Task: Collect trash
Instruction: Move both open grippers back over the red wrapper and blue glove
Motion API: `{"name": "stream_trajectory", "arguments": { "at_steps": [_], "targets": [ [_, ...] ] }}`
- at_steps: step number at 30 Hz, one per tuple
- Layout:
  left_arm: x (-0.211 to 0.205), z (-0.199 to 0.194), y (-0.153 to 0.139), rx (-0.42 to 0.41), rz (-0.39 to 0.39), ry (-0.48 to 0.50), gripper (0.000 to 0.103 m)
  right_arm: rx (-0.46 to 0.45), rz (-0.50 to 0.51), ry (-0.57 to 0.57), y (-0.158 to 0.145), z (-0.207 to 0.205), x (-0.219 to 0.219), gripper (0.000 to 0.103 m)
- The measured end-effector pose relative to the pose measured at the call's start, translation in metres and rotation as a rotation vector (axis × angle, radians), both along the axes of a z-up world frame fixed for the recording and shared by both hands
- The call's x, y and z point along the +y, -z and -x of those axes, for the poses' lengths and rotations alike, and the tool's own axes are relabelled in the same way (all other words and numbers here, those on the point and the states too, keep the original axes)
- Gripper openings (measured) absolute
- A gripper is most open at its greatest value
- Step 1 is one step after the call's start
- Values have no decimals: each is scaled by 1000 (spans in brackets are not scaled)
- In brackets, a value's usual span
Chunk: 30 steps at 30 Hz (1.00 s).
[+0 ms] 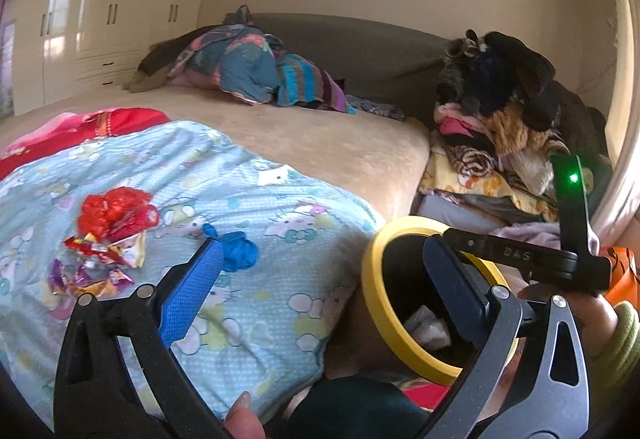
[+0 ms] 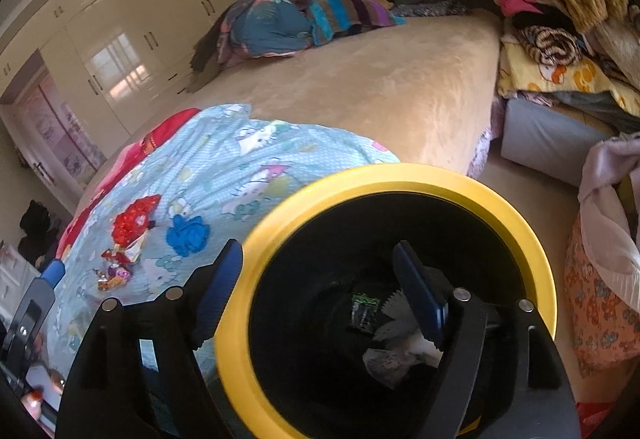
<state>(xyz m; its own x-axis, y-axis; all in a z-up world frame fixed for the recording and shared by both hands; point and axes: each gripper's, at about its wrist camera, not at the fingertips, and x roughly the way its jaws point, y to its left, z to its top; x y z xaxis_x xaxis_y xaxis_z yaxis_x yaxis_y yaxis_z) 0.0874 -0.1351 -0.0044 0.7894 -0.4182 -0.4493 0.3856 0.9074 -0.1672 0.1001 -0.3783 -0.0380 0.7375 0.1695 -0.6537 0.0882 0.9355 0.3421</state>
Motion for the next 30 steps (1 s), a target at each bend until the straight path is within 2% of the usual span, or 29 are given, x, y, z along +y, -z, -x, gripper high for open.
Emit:
{"name": "stream_trajectory", "arguments": {
  "at_steps": [16,30],
  "targets": [
    [46,7,-17,-79,5,-131,92,-77,37,-161,-22,3,71,80],
    [92,3,-22,-101,36,-254,92,-153,22,-228,-31,13,108,80]
  ]
}}
